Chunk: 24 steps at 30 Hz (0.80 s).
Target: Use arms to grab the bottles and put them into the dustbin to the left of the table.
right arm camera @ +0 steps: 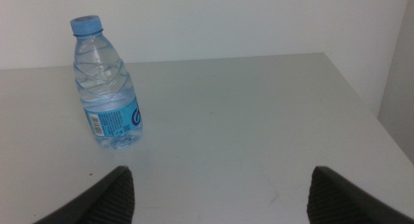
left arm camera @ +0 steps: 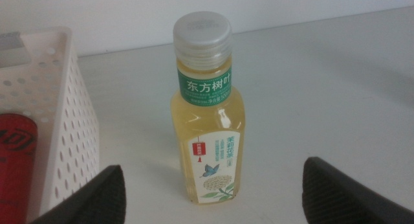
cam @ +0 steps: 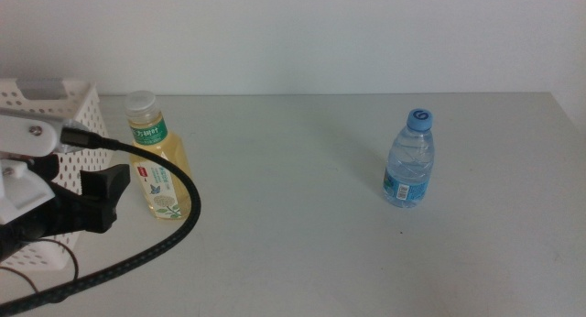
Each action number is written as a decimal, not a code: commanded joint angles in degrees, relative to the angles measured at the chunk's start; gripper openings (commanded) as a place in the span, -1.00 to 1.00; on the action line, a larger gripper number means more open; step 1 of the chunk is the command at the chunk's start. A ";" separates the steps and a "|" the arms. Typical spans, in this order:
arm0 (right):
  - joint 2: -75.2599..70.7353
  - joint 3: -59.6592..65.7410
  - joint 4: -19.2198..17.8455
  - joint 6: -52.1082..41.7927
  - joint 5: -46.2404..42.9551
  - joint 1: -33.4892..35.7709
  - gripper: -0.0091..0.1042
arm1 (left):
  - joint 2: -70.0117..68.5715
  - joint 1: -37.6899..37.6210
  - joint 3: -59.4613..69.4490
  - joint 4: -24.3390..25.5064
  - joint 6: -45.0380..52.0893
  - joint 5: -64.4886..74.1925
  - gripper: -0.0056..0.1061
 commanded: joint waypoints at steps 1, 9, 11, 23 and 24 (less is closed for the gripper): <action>-1.20 -0.56 -0.51 -0.69 -4.54 -0.21 0.83 | 2.64 -0.28 -1.68 -0.17 0.59 -7.19 0.78; -1.20 -0.56 -0.51 -0.69 -4.54 -0.21 0.83 | 13.91 -3.18 -1.62 0.03 0.51 -18.40 0.78; -1.20 -0.56 -0.51 -0.69 -4.54 -0.21 0.83 | 16.43 -4.04 -0.94 -0.03 0.03 -22.63 0.78; -1.20 -0.56 -0.51 -0.69 -4.54 -0.21 0.83 | 26.28 -7.07 10.92 -0.02 -5.01 -51.70 0.78; -1.20 -0.56 -0.51 -0.69 -4.54 -0.21 0.83 | 27.35 -7.07 10.67 -0.21 -5.01 -52.47 0.78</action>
